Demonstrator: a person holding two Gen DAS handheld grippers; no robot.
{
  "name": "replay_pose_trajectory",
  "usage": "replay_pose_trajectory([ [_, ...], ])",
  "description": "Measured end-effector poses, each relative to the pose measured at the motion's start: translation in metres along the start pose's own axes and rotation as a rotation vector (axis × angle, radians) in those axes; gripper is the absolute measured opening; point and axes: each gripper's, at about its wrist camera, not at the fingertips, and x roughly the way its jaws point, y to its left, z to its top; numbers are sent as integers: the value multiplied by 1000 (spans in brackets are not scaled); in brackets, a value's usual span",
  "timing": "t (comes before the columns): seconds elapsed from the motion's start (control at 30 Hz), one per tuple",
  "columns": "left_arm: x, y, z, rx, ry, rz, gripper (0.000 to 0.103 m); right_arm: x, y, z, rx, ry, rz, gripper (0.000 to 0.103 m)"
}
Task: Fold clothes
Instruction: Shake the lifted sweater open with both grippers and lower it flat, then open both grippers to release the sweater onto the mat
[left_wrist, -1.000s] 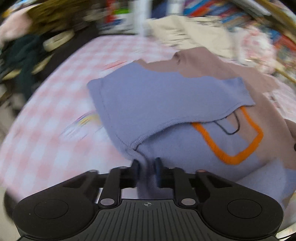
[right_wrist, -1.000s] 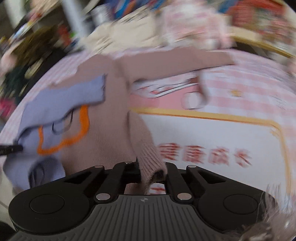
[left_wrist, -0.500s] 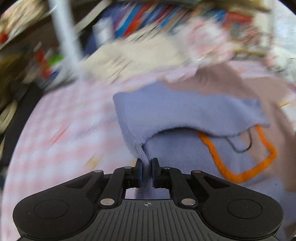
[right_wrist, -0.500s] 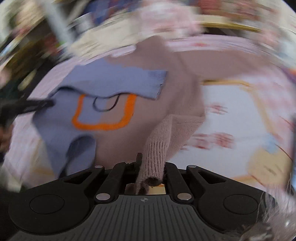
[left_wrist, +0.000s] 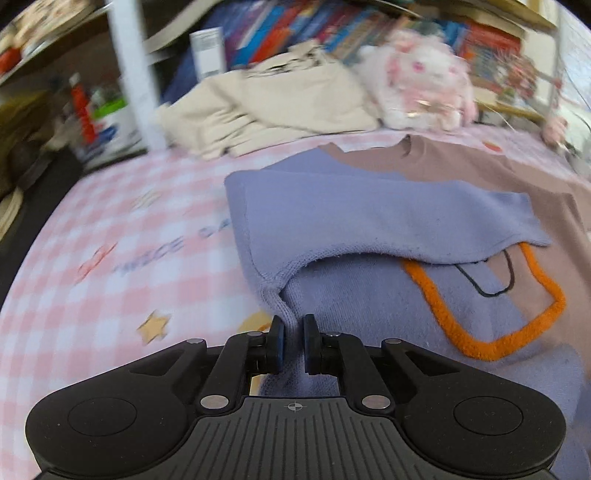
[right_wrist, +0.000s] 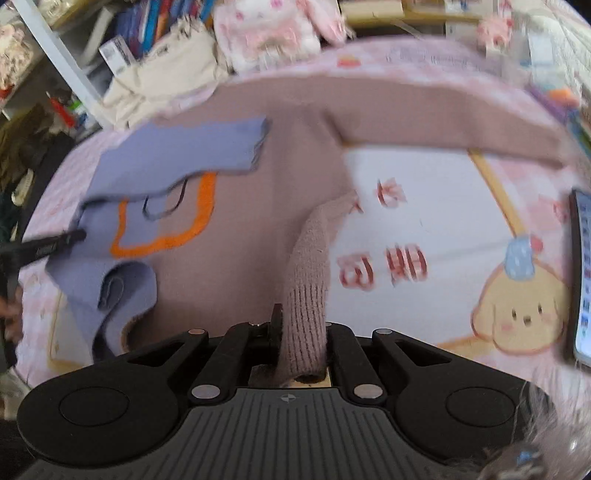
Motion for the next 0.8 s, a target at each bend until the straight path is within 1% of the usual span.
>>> replay_pose_trajectory([
  [0.03,-2,-8,3,29,-13,4,12,0,-2,-2,6,5,10,6],
  [0.07,-4,-15,6,58,-26,9,18,-1,-3,-2,4,1,10,8],
  [0.13,-8,-30,11,117,-52,17,21,-6,-1,-2,-19,-29,-10,20],
  [0.17,-10,-38,14,146,-65,22,22,-10,0,-1,-27,-56,-24,41],
  [0.2,-12,-45,17,175,-78,26,24,-16,2,-1,-30,-97,-43,50],
  [0.27,-16,-60,23,234,-104,35,33,-23,1,1,-25,-154,-66,50],
  [0.3,-18,-68,26,263,-118,38,33,-24,-2,5,-13,-163,-71,50],
  [0.33,-19,-85,27,312,-138,-15,33,-22,-4,7,-7,-158,-75,48],
  [0.37,-20,-102,29,360,-159,-68,33,-19,-6,9,-5,-138,-76,43],
  [0.4,-18,-123,28,428,-186,-99,33,-15,-7,11,-3,-118,-77,34],
  [0.43,-16,-144,25,511,-219,-100,33,-11,-8,12,-8,-100,-83,28],
  [0.47,-14,-164,22,594,-252,-100,33,-10,-7,11,-19,-91,-98,19],
  [0.5,-12,-185,19,676,-284,-101,33,-9,-8,9,-19,-88,-114,19],
  [0.6,0,-220,17,794,-269,-146,35,-6,-15,3,-6,-74,-116,17],
  [0.7,16,-240,16,869,-218,-127,35,-4,-19,0,-17,-64,-111,17],
  [0.73,21,-242,18,879,-211,-125,33,-4,-18,0,-29,-63,-110,17],
  [0.8,25,-248,21,898,-222,-118,33,-3,-17,0,-48,-61,-108,17],
])
